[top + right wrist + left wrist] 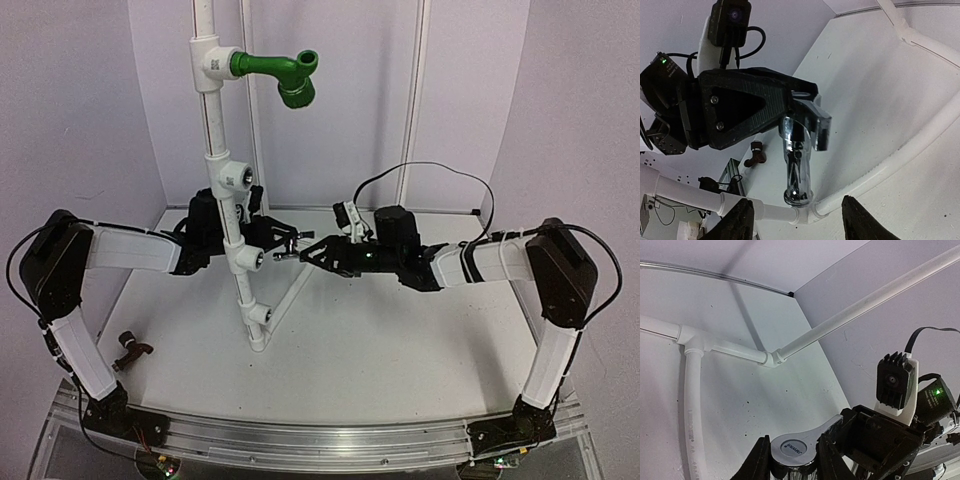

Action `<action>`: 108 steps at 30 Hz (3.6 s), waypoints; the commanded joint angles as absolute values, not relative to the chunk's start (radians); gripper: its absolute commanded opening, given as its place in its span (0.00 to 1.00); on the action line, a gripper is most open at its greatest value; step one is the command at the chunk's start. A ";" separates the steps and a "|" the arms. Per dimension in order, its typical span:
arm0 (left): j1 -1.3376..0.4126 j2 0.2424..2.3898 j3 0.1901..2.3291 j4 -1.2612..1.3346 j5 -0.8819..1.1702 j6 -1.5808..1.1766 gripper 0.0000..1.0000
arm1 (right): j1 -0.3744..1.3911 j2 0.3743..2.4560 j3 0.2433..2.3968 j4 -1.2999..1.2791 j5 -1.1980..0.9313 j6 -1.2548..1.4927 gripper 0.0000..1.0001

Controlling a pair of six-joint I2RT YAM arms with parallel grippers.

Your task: Install the water faucets

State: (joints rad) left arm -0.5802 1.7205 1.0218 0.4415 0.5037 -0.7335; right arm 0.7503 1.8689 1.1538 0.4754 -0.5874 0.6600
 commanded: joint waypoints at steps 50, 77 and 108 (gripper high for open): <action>-0.623 1.527 0.854 0.685 0.876 -0.857 0.49 | 0.770 1.708 1.030 0.779 -0.719 0.723 0.00; -0.624 1.572 0.861 0.699 0.859 -0.817 0.00 | 0.773 1.747 1.076 0.754 -0.642 0.776 0.31; -0.376 0.920 0.637 0.430 0.765 -0.765 0.79 | 1.004 1.266 0.983 0.203 -0.182 -0.299 0.00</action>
